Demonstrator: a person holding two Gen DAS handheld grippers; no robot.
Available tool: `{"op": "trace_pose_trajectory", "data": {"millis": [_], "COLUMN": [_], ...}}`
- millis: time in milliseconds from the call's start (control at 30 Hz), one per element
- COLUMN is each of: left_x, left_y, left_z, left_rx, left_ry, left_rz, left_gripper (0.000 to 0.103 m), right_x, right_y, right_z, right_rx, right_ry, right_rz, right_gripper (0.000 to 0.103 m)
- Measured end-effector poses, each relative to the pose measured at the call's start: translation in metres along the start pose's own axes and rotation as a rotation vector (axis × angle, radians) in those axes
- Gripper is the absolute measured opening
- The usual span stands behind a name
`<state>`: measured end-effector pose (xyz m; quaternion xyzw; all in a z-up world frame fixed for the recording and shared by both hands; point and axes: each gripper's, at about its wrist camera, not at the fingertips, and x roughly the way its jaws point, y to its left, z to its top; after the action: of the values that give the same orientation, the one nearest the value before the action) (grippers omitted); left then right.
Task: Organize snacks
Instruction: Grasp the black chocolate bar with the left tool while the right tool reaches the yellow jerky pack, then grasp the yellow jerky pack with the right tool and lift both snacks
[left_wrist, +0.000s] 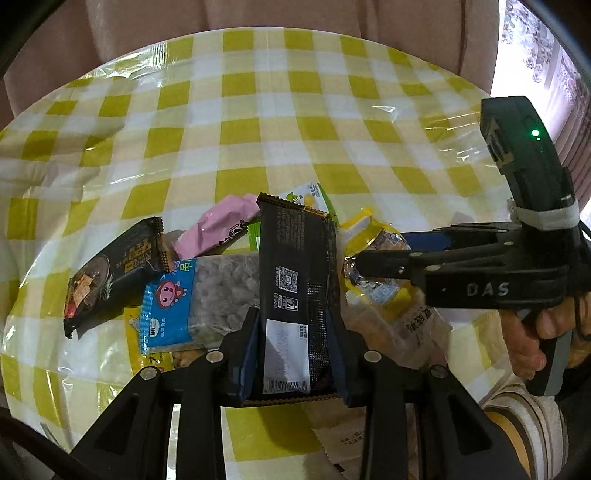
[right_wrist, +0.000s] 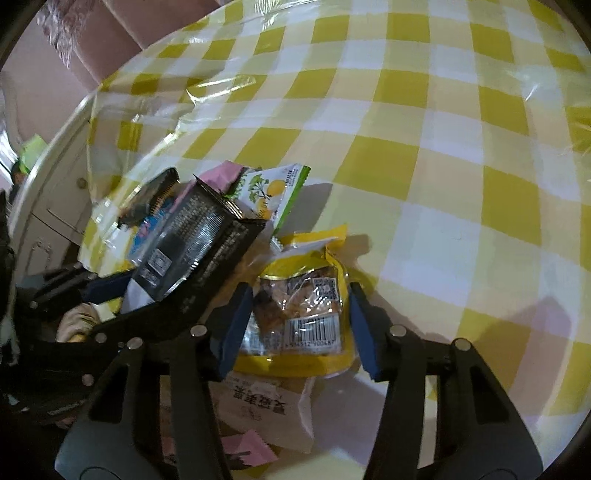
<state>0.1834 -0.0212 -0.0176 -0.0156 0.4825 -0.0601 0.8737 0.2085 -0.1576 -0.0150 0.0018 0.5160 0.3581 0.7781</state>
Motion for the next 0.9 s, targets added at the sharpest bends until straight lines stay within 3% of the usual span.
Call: {"op": "trace_pose_trajectory", "data": {"millis": [333,400,467,567,900], "left_x": [0.0,0.001,0.0,0.0,-0.016], "left_y": [0.004,0.005,0.006,0.008,0.017], "left_z": [0.001,0.001,0.001,0.0,-0.004], "left_rx": [-0.018,-0.024,-0.027,-0.037,-0.088], "left_ry": [0.001,0.001,0.0,-0.005,-0.084], "left_rz": [-0.029,-0.037,-0.041,-0.049,-0.068], "left_gripper": [0.036,0.036,0.036,0.036,0.033], "right_x": [-0.004,0.001,0.005,0.004,-0.023], "right_y": [-0.009,-0.005,-0.005,-0.011,-0.009], "right_z": [-0.001,-0.001,-0.001,0.0,-0.007], "right_rx": [0.1,0.093,0.091,0.125,0.124], "right_ry": [-0.016,0.0,0.003,-0.008,-0.113], "right_rz": [0.202,0.193,0.134,0.141,0.084], "right_gripper": [0.056,0.055,0.038,0.029,0.022]}}
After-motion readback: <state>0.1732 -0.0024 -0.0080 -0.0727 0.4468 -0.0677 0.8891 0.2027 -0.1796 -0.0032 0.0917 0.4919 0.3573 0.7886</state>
